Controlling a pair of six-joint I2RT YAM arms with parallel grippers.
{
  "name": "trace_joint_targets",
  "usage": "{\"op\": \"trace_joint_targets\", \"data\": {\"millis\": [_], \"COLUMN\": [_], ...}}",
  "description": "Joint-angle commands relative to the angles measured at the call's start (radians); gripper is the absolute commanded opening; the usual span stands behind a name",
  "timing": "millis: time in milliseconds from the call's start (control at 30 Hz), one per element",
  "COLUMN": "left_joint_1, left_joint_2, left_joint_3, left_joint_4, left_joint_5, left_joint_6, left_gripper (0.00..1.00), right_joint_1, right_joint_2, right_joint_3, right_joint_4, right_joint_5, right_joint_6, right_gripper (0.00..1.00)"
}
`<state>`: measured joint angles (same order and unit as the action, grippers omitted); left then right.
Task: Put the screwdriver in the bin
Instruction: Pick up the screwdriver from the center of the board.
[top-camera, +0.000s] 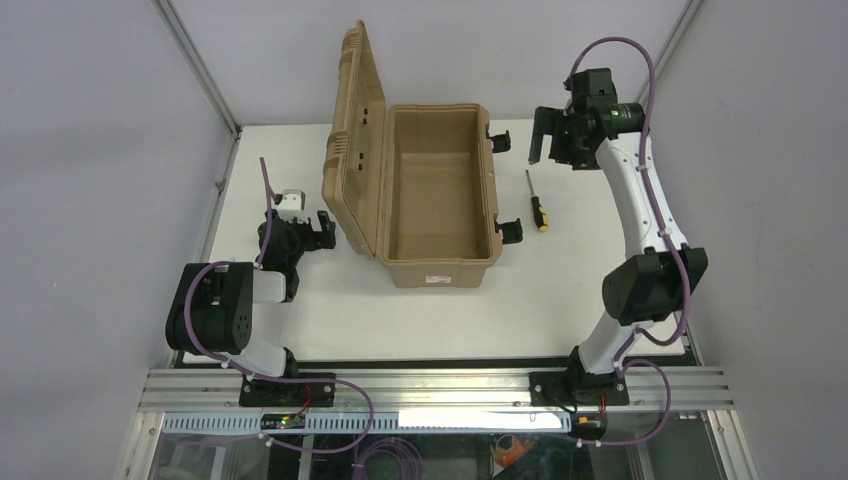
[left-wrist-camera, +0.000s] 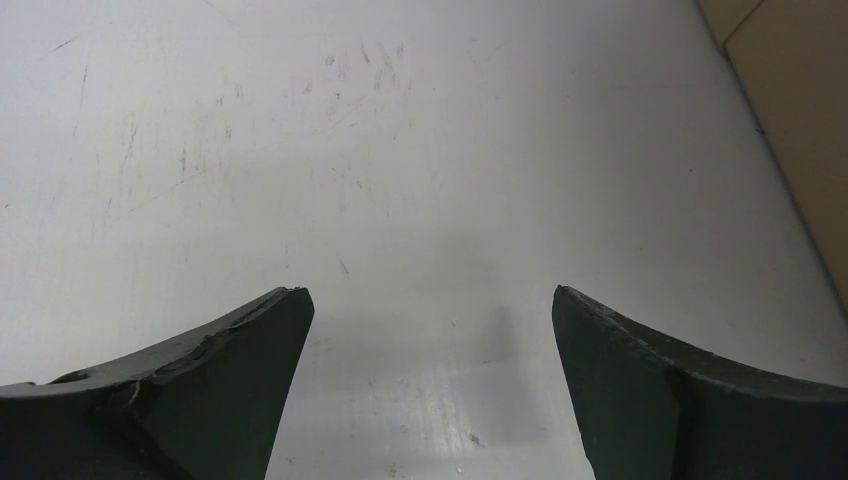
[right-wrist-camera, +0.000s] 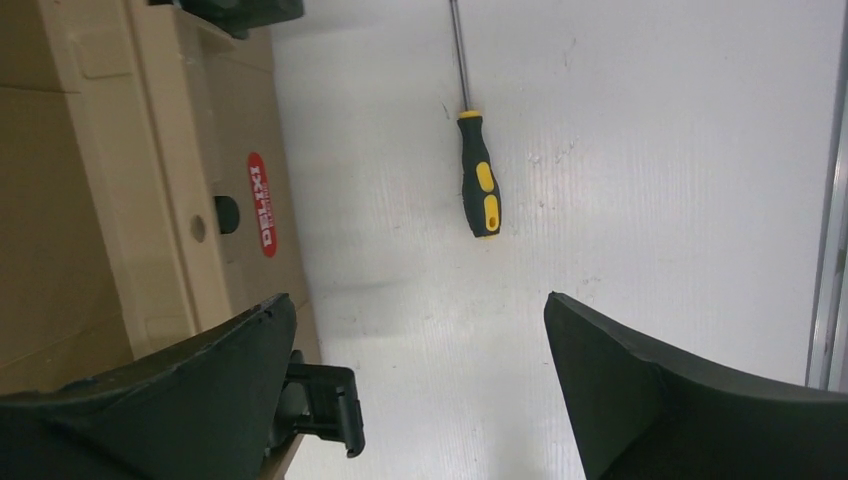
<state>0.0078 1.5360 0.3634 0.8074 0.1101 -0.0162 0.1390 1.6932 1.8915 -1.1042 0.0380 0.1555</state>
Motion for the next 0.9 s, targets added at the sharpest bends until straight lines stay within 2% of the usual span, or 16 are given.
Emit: {"op": "trace_joint_targets", "data": {"millis": [0,367,867], "left_joint_1": [0.003,0.003,0.004], "left_joint_2": [-0.03,-0.031,-0.03], "left_joint_3": [0.0,0.0,0.0], "left_joint_4": [0.033,0.034,0.033], "left_joint_5": [0.015,0.016,0.016], "left_joint_6": [-0.013,-0.013,-0.013], "left_gripper": [0.99,0.99,0.99], "right_joint_1": [-0.022,-0.047,-0.062], "right_joint_2": [0.056,0.196,0.368], "right_joint_3": [-0.015,-0.139,-0.187], "right_joint_4": [0.005,0.1,0.187], "right_joint_5": [-0.045,-0.075,-0.045], "right_joint_6": [0.004,-0.002,-0.013], "right_gripper": [0.98,0.92,0.78]}}
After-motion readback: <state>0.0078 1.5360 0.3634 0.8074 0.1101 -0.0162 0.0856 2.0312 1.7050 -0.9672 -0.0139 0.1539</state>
